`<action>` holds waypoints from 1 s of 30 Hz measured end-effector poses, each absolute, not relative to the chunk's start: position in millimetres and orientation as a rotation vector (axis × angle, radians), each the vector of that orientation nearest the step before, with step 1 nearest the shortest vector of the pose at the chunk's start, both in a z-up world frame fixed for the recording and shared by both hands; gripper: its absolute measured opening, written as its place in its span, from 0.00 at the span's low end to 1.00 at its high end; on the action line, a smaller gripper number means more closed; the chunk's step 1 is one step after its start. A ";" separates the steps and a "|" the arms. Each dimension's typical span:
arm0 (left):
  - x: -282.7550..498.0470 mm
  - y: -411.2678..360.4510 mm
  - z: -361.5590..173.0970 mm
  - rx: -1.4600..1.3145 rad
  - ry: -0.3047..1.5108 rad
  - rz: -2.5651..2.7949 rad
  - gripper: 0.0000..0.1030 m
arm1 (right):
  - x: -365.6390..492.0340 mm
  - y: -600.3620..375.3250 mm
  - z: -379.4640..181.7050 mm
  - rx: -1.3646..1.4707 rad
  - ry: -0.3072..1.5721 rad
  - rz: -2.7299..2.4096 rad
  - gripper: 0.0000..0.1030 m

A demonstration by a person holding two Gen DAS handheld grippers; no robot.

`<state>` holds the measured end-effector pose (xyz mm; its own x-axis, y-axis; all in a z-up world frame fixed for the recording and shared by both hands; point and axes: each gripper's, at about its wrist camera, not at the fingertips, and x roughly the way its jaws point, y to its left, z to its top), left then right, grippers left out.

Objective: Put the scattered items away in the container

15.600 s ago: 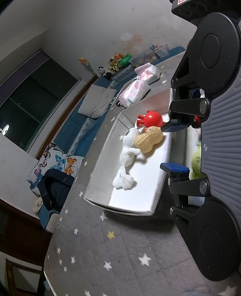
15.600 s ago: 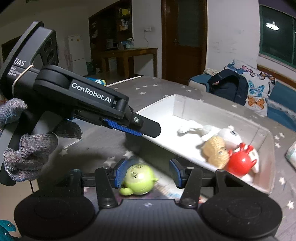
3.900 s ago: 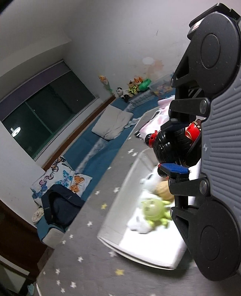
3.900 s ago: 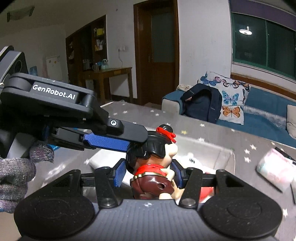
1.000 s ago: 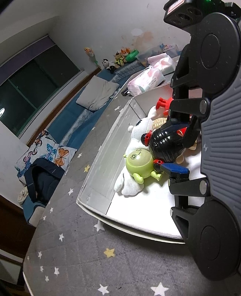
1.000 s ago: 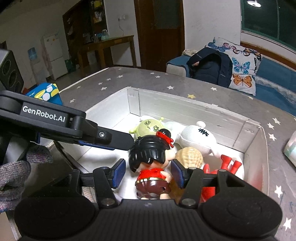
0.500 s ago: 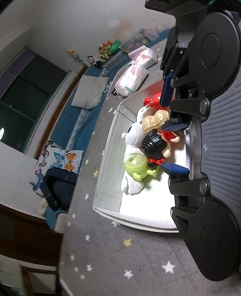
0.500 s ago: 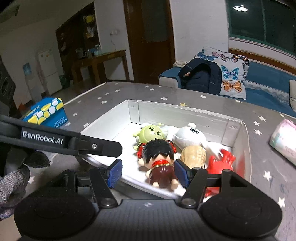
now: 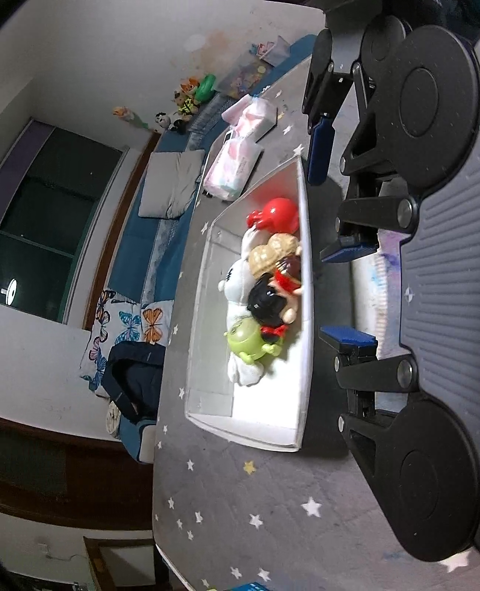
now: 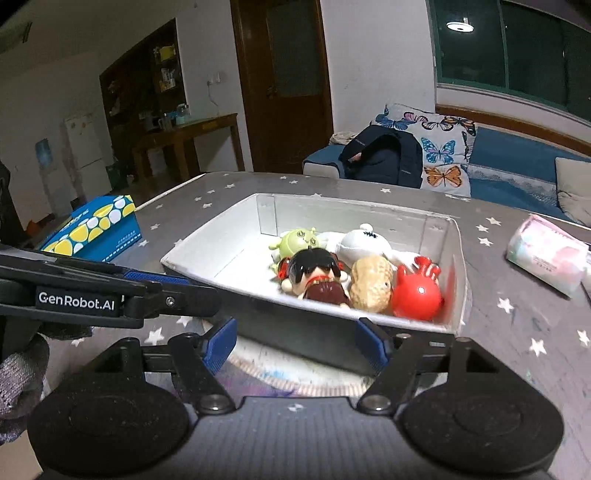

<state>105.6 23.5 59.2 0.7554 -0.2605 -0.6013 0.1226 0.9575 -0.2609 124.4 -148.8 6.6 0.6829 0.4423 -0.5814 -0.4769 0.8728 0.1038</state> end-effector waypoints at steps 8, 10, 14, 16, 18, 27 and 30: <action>84.9 14.4 40.0 -0.206 0.711 -0.207 0.39 | 96.4 -151.6 -5.4 -0.047 0.630 0.467 0.76; 81.3 12.6 36.4 -0.199 0.717 -0.204 0.39 | 91.4 -152.3 -9.9 -0.035 0.634 0.460 0.78; 73.9 8.7 30.4 -0.177 0.719 -0.188 0.39 | 83.2 -153.9 -19.2 -0.024 0.640 0.432 0.80; 71.1 7.0 27.5 -0.173 0.723 -0.187 0.39 | 80.4 -154.4 -23.1 -0.019 0.647 0.421 0.80; 68.2 6.0 25.9 -0.169 0.723 -0.184 0.39 | 77.5 -155.5 -25.5 -0.014 0.650 0.406 0.81; 60.2 1.2 22.2 -0.152 0.728 -0.173 0.39 | 68.2 -157.6 -32.3 0.015 0.663 0.377 0.84; 57.7 0.0 20.8 -0.139 0.731 -0.163 0.39 | 66.3 -157.4 -34.2 0.012 0.668 0.377 0.84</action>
<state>57.7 0.0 20.8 0.7329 -0.1961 -0.6514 0.0996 0.9782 -0.1824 66.4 -157.4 -34.2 0.7199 0.3446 -0.6025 -0.3371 0.9324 0.1305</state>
